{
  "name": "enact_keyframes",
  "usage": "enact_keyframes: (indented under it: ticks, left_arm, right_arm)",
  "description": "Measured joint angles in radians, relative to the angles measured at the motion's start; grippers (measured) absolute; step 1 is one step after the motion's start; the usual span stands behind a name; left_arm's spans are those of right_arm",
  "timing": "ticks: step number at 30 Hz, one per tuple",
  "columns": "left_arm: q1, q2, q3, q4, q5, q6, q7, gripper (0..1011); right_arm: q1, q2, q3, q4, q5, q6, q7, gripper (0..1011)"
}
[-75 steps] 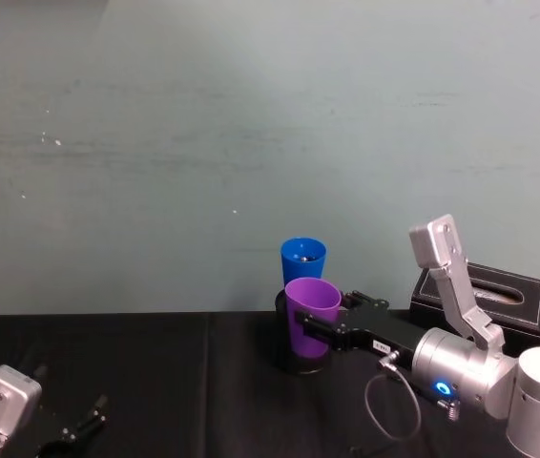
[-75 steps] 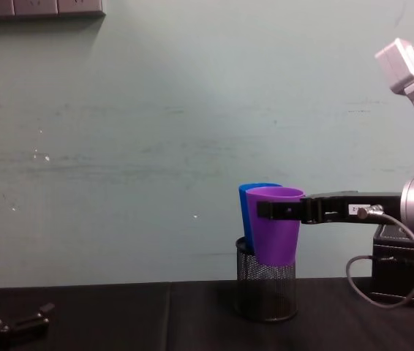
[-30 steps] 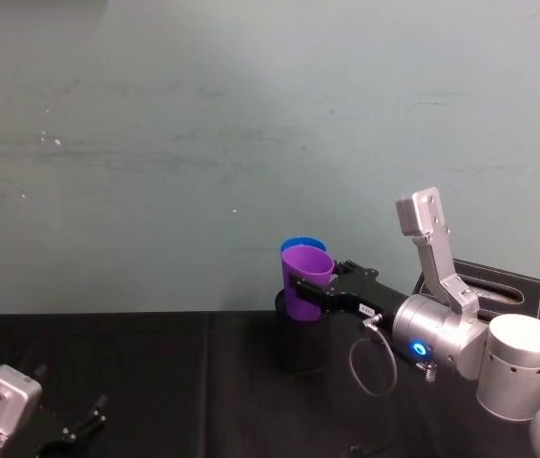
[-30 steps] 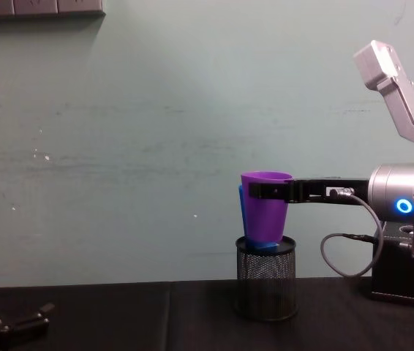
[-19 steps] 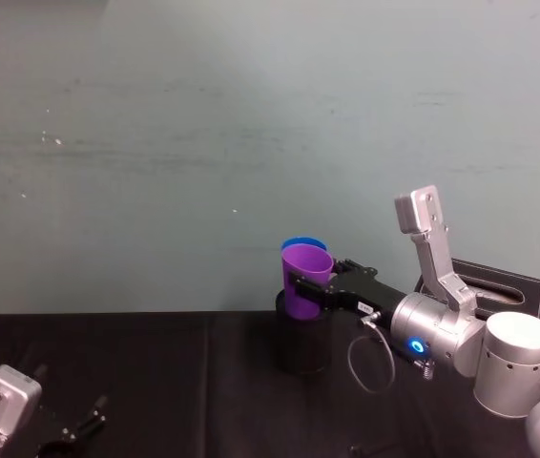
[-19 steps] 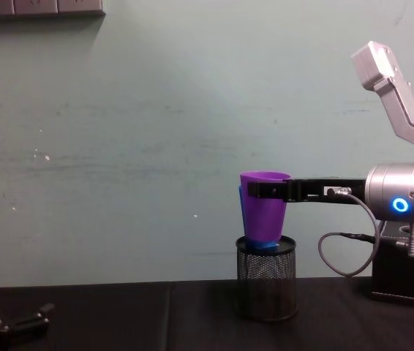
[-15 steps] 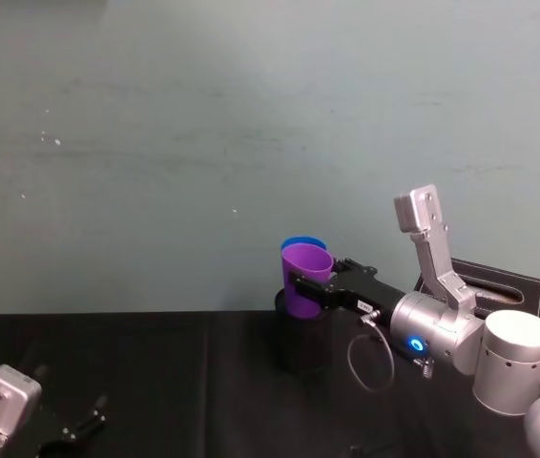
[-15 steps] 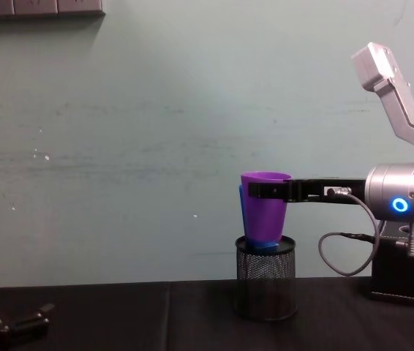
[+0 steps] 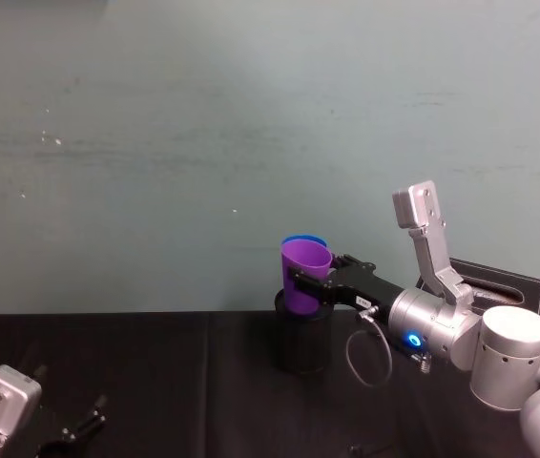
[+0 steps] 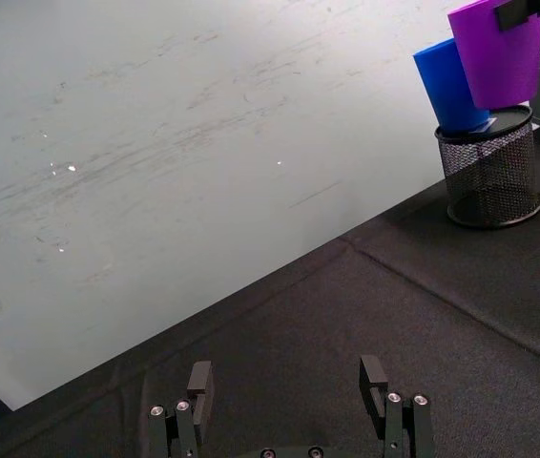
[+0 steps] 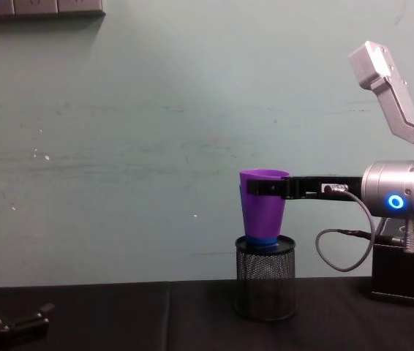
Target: Pick up one cup with a gripper and tap it against the other cup.
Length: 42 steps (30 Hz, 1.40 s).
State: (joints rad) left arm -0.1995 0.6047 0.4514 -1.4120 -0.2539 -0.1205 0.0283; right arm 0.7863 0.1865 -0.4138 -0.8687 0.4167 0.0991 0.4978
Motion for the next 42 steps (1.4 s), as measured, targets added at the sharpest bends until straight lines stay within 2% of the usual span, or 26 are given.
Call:
enact_keyframes:
  ticks: [14,42]
  left_arm:
    - [0.000,0.000,0.000,0.000,0.000,0.000,0.000,1005]
    - [0.000,0.000,0.000,0.000,0.000,0.000,0.000,1005]
  right_arm:
    - [0.011,-0.005,0.007,0.022,-0.006,-0.008,0.015,723]
    - [0.010,-0.004,0.005,0.019,-0.005,-0.007,0.013,723]
